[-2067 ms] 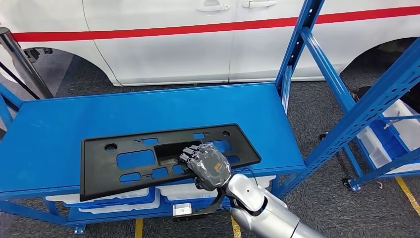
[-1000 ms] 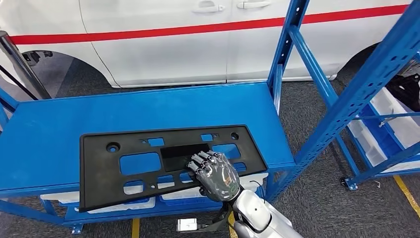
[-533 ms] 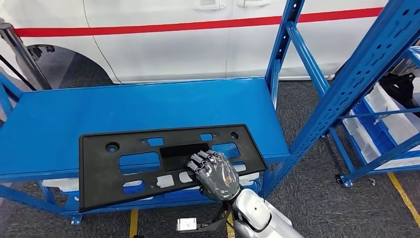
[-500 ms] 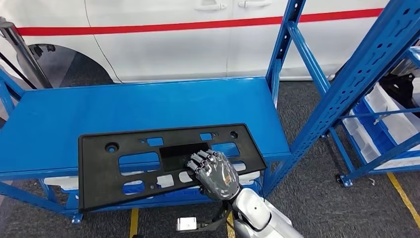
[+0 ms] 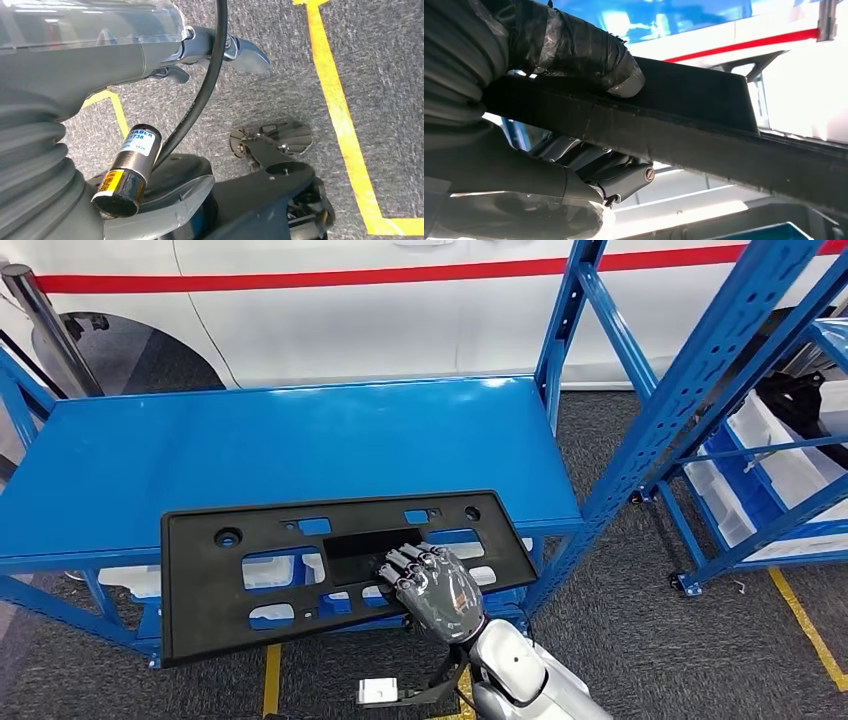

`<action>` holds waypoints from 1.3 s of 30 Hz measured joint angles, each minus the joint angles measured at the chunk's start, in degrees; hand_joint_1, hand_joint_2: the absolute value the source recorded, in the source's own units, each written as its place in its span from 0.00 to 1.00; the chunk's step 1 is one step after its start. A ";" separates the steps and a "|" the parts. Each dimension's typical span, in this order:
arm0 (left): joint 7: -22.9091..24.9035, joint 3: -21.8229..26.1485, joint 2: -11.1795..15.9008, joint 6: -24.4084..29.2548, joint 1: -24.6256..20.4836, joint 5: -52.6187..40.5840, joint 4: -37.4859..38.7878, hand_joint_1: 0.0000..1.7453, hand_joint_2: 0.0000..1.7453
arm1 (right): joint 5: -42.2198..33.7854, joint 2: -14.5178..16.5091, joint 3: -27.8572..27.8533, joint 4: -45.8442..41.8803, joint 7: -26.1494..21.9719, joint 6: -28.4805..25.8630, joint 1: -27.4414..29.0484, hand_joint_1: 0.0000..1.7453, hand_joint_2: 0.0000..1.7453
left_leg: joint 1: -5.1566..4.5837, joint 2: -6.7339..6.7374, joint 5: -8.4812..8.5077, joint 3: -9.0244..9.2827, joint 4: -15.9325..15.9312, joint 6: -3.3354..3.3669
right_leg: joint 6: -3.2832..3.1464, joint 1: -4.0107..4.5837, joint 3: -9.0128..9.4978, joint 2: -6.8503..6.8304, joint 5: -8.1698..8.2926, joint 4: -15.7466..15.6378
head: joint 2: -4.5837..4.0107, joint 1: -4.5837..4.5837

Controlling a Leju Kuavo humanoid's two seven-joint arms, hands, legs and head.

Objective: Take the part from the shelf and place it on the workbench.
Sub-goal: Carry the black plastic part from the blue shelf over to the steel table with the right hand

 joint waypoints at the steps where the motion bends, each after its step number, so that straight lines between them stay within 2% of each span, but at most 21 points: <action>1: -0.01 -0.03 -0.01 -0.02 -0.02 -0.02 0.00 0.00 1.00 | -0.04 -0.02 -0.03 0.04 -0.01 -0.01 -0.08 1.00 1.00 | -0.03 -0.01 0.53 -1.00 0.59 -0.48 | -0.23 0.02 3.04 0.01 1.04 -3.76 | 0.00 0.01; 3: -0.01 -0.08 -0.02 -0.02 -0.02 -0.04 0.00 0.00 1.00 | -0.12 -0.03 -0.10 0.05 -0.01 -0.02 -0.24 1.00 1.00 | -0.02 -0.11 1.35 -2.39 1.48 -1.88 | -1.66 0.07 7.78 -0.02 2.60 -11.71 | 0.00 0.01; 4: -0.01 -0.10 -0.01 -0.02 -0.01 -0.05 0.00 0.00 1.00 | -0.15 -0.03 -0.13 0.05 -0.01 -0.03 -0.32 1.00 1.00 | 0.00 -0.18 0.83 -3.11 2.30 -2.56 | -2.59 0.13 8.61 -0.05 2.86 -13.96 | 0.00 -0.02; 6: 0.02 -0.10 -0.01 -0.02 0.03 -0.05 0.00 0.00 1.00 | -0.17 0.02 -0.13 0.05 -0.01 -0.03 -0.33 1.00 1.00 | 0.20 -0.30 -3.23 -4.71 6.25 -3.13 | -3.58 0.02 7.48 -0.19 4.11 -14.14 | 0.00 -0.12; 8: 0.06 -0.10 -0.01 -0.01 0.03 -0.05 0.00 0.00 1.00 | -0.30 0.07 -0.13 0.09 -0.03 -0.02 -0.30 1.00 1.00 | 0.26 -0.32 -8.00 -6.61 13.04 -3.44 | -3.85 0.13 6.06 -0.22 5.16 -14.07 | 0.00 -0.17; 9: 0.10 -0.10 -0.01 0.03 0.04 -0.05 0.00 0.00 1.00 | -0.49 0.08 -0.13 0.11 -0.14 -0.01 -0.28 1.00 1.00 | 0.28 -0.31 -9.01 -6.93 15.63 -3.56 | -3.83 0.19 5.31 -0.23 5.70 -14.00 | 0.00 -0.16; 11: 0.17 -0.10 -0.01 0.13 0.03 -0.05 0.00 0.00 1.00 | -1.31 0.08 -0.13 0.14 -0.61 0.03 -0.24 1.00 1.00 | 0.33 -0.31 -7.61 -5.09 15.78 -3.64 | -3.66 0.21 3.77 -0.23 6.73 -13.76 | 0.00 -0.17; 13: 0.21 -0.10 -0.01 0.19 -0.08 -0.04 0.00 0.00 1.00 | -2.28 0.07 -0.13 0.07 -1.20 0.06 -0.23 1.00 1.00 | 0.41 -0.34 -5.11 -0.15 9.38 -3.48 | -3.29 0.19 2.44 -0.18 7.61 -13.35 | 0.00 -0.18; 14: 0.22 -0.10 -0.01 0.20 -0.17 -0.04 0.00 0.00 1.00 | -2.64 0.07 -0.15 -0.04 -1.42 0.04 -0.24 1.00 1.00 | 0.31 -0.43 -4.81 2.35 5.63 -3.29 | -2.99 0.22 1.93 -0.15 8.00 -13.13 | 0.00 -0.16; 16: 0.22 -0.10 -0.02 0.21 -0.29 -0.03 0.00 0.00 1.00 | -3.12 0.07 -0.18 -0.34 -1.75 0.03 -0.25 1.00 1.00 | 0.01 -0.69 -5.26 4.65 1.45 -2.67 | -2.25 0.28 1.52 -0.15 8.83 -13.00 | 0.00 -0.15; 19: 0.27 -0.09 -0.03 0.24 -0.26 -0.13 0.00 0.00 1.00 | -3.44 0.03 -0.21 -0.63 -1.90 0.07 -0.24 1.00 1.00 | -0.02 -0.63 -4.09 4.10 0.76 -1.37 | -1.13 0.17 1.23 -0.07 9.32 -12.97 | 0.00 -0.13; 21: 0.30 -0.08 -0.06 0.26 -0.35 -0.31 0.00 0.00 1.00 | -3.54 -0.04 -0.30 -0.66 -1.88 0.09 -0.22 1.00 1.00 | 0.16 -0.32 -2.70 3.09 0.42 -0.43 | -0.71 0.08 0.11 -0.03 5.44 -9.92 | 0.00 -0.11; 23: 0.31 -0.09 -0.05 0.26 -0.41 -0.47 0.00 0.00 1.00 | -3.60 -0.09 -0.39 -0.65 -1.79 0.08 -0.19 1.00 1.00 | 0.01 -0.20 -1.41 1.49 0.51 0.03 | -0.51 0.08 -1.39 -0.06 -0.39 -3.54 | 0.00 -0.10; 24: 0.31 -0.09 -0.05 0.27 -0.39 -0.51 0.00 0.00 1.00 | -3.61 -0.11 -0.42 -0.65 -1.74 0.08 -0.12 1.00 1.00 | -0.07 -0.17 -0.78 0.56 0.62 0.09 | -0.45 0.08 -1.79 -0.06 -1.96 -0.42 | 0.00 -0.11; 26: 0.31 -0.09 -0.05 0.28 -0.37 -0.61 0.00 0.00 1.00 | -3.61 -0.16 -0.45 -0.64 -1.66 0.07 0.11 1.00 1.00 | -0.20 -0.13 0.40 -1.36 0.98 -0.02 | -0.53 0.10 -0.53 -0.06 -1.09 1.66 | 0.00 -0.11; 28: 0.31 -0.09 -0.05 0.28 -0.38 -0.67 0.00 0.00 1.00 | -3.61 -0.19 -0.52 -0.64 -1.58 0.05 0.30 1.00 1.00 | -0.28 -0.12 1.40 -2.98 1.37 -0.23 | -1.03 0.21 4.30 -0.07 1.50 -3.55 | 0.00 -0.11; 30: 0.35 -0.10 -0.06 0.26 -0.37 -0.73 0.00 0.00 1.00 | -3.61 -0.20 -0.68 -0.66 -1.56 0.04 0.35 1.00 1.00 | -0.39 -0.15 2.29 -3.88 1.56 -0.69 | -1.62 0.53 9.51 -0.09 1.31 -11.08 | 0.00 -0.14; 32: 0.46 -0.12 -0.06 0.17 -0.36 -0.91 0.00 0.00 1.00 | -3.70 -0.21 -0.83 -0.66 -1.56 0.12 0.33 1.00 1.00 | -0.29 -0.15 3.29 -4.11 1.34 -1.44 | -2.06 0.98 11.12 -0.09 0.70 -14.37 | 0.00 -0.12; 34: 0.63 -0.21 -0.02 0.02 -0.27 -1.17 0.01 0.00 1.00 | -3.84 -0.25 -0.88 -0.63 -1.58 0.33 0.33 1.00 1.00 | -0.16 -0.24 3.72 -4.31 1.12 -2.22 | -2.69 0.88 10.48 -0.18 1.89 -14.91 | 0.00 -0.08; 36: 0.78 -0.36 0.07 -0.07 -0.16 -1.51 0.02 0.00 1.00 | -3.90 -0.23 -0.89 -0.62 -1.62 0.68 0.34 1.00 1.00 | -0.06 -0.42 0.51 -5.31 3.45 -2.88 | -3.48 0.48 9.44 -0.37 3.33 -15.40 | 0.00 -0.19; 39: 0.83 -0.48 0.34 -0.07 -0.12 -1.93 0.02 0.00 1.00 | -3.91 -0.21 -0.90 -0.61 -1.64 1.11 0.40 1.00 1.00 | 0.18 -0.48 -7.21 -7.72 13.49 -3.65 | -3.79 0.41 7.08 -0.47 5.27 -15.35 | 0.00 -0.27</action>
